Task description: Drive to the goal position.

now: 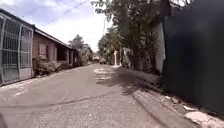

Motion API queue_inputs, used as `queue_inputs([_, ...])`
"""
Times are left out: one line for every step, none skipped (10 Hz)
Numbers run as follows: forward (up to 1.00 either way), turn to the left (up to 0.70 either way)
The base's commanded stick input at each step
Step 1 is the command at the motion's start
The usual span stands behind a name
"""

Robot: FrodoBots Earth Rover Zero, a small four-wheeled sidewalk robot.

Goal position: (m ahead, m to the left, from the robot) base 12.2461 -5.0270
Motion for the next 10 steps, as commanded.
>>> queue_inputs([0.70, 0.00])
queue_inputs([0.70, 0.00])
queue_inputs([0.70, 0.00])
queue_inputs([0.70, 0.00])
queue_inputs([0.70, 0.00])
queue_inputs([0.70, 0.00])
queue_inputs([0.70, 0.00])
queue_inputs([0.70, 0.00])
queue_inputs([0.70, 0.00])
queue_inputs([0.70, 0.00])
